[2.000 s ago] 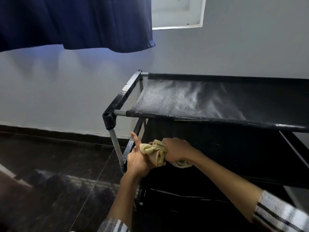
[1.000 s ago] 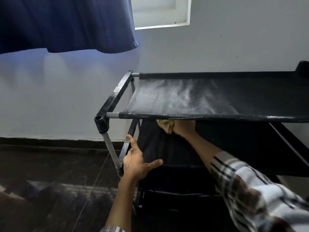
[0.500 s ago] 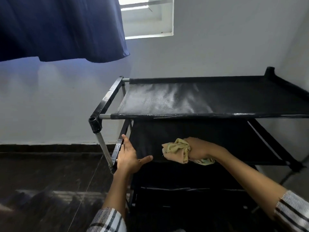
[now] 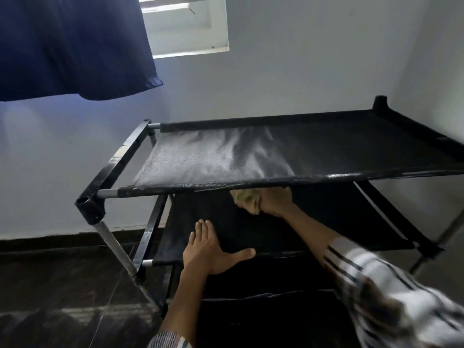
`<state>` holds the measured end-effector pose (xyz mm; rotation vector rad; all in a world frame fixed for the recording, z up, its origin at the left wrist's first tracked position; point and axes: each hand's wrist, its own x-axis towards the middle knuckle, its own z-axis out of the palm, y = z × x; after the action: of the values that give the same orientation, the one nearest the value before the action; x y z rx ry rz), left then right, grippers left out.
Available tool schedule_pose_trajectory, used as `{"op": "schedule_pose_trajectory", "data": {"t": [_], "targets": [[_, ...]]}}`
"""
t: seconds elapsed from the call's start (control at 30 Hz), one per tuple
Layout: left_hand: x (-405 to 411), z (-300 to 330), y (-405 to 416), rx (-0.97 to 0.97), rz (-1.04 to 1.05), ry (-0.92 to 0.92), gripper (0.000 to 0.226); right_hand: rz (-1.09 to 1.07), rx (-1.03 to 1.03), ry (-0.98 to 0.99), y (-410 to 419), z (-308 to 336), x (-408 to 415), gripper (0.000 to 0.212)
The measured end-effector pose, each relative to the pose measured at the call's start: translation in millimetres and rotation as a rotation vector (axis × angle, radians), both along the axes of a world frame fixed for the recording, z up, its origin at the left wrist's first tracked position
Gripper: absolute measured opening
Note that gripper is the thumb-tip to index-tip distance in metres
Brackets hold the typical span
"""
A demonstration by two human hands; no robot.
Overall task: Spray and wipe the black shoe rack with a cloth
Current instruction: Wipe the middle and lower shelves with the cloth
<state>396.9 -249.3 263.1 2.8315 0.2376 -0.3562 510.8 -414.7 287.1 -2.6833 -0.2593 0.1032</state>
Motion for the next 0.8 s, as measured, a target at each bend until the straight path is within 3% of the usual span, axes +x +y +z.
{"op": "schedule_pose_trajectory", "data": {"t": [0.07,0.13,0.2,0.3,0.37,0.47,0.73,0.8], "targets": [[-1,1,-1,0.006,-0.001,0.0,0.155,-0.091,0.162,0.006,10,-4,13,0.04],[-1,3,0,0.011,-0.008,0.007,0.156,-0.128,0.009,-0.054,14,-6,9,0.036],[-2,3,-1,0.019,-0.014,0.017,0.154,-0.021,-0.148,-0.002,8,-3,-9,0.03],[-2,3,-1,0.027,-0.015,0.02,0.149,0.213,-0.162,0.255,-13,5,-44,0.014],[-3,4,-2,0.03,-0.024,0.029,0.151,0.254,-0.163,0.298,-25,4,-60,0.015],[-3,4,-3,0.033,-0.022,0.041,0.154,0.161,-0.147,0.155,-20,-9,-61,0.014],[-4,5,-3,0.009,-0.018,0.037,0.157,-0.139,0.02,-0.086,-15,-2,18,0.041],[-4,7,-3,0.013,-0.02,0.046,0.155,-0.077,-0.117,-0.085,-20,-1,8,0.035]]}}
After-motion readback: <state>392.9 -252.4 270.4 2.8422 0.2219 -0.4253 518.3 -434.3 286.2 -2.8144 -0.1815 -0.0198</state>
